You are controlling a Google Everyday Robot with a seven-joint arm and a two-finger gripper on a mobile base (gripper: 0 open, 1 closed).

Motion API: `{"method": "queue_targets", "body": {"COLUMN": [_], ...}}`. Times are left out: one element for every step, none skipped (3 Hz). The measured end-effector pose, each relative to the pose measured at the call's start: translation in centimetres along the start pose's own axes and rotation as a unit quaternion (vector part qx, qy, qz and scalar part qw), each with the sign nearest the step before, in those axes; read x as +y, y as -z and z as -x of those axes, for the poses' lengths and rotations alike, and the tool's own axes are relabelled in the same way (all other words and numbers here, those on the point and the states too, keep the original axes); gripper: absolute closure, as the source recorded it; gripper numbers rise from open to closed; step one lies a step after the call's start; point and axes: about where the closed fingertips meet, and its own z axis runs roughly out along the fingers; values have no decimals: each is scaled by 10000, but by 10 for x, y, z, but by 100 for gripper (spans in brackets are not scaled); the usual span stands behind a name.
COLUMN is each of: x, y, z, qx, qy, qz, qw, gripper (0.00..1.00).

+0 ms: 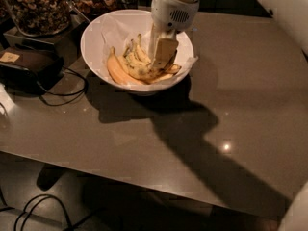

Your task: Pick banana from white bowl

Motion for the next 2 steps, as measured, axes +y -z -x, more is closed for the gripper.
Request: {"method": "queue_targets", "body": {"x": [0,0], "y": [0,0], "z": [0,0], "qx": [0,0], "qy": [0,0], "qz": [0,0], "qw": [10000,10000], "gripper": [81,58]}}
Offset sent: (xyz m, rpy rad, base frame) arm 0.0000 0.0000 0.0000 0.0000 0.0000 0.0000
